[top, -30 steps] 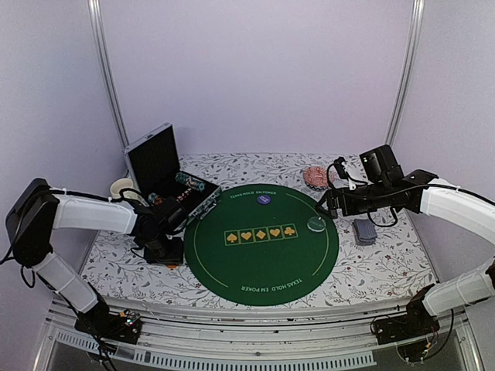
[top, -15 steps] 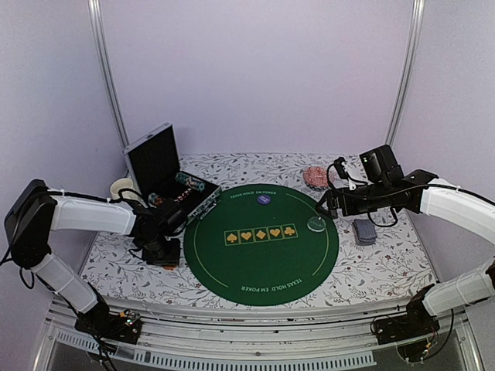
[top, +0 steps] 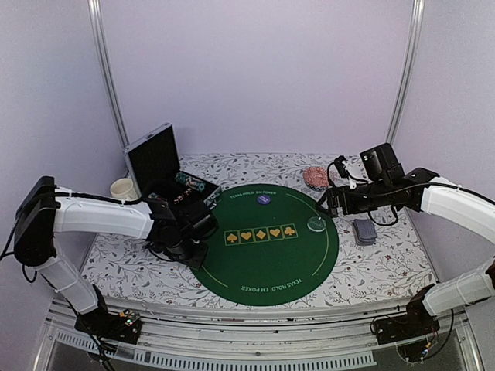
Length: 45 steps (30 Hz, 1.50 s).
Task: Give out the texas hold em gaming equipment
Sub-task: Pick up the big blind button from the center of the board, then place the big blind button in the big blind area.
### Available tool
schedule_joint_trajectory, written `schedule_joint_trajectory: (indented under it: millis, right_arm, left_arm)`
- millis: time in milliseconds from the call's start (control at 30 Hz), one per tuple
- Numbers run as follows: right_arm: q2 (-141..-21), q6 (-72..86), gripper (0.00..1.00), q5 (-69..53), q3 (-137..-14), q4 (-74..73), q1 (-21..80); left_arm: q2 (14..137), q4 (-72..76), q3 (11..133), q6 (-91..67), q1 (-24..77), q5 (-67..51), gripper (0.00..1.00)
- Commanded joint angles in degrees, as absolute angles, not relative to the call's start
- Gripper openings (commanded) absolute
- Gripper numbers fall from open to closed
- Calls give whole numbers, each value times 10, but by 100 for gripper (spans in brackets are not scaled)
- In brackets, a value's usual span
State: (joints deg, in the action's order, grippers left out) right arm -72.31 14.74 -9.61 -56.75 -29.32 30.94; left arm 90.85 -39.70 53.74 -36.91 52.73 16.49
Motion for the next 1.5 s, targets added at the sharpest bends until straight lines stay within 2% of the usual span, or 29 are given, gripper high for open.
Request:
schedule_joint_trajectory:
  millis: [0,367,467,500,600,633,933,1033,1233,1467]
  right_arm:
    - [-707,157,99,-98,-582,-304,306]
    - [-704,166,99,-102,-582,-312,306]
    - [-705,169,99,-104,-583,-313,306]
    - [-704,170,99,-104,-584,-312,306]
    - [-703,171,99,-107,-587,-314,306]
    - [-703,173,99,-108,-589,-316,306]
    - [-698,179,99,-114,-594,-326,306]
    - [-700,178,99,-107,-594,-327,306]
    - [-693,181,99,-51,-598,-338,306]
    - [-700,198,99,39,-586,-360,280]
  left_arm:
    - [956,-329,562,-300,559,121,40]
    - [1007,-291,584,-248,594,67,41]
    - [1004,-289,579,-243,595,61,46]
    - [1002,-286,577,-238,595,57,52]
    - [994,-290,578,-233,595,69,89]
    - [989,-293,581,-233,595,78,97]
    - [834,-276,599,-221,577,172,98]
    - [795,-301,602,-224,520,174,98]
    - [791,-413,612,-246,363,224,98]
    - [713,-322,525,-242,321,194,98]
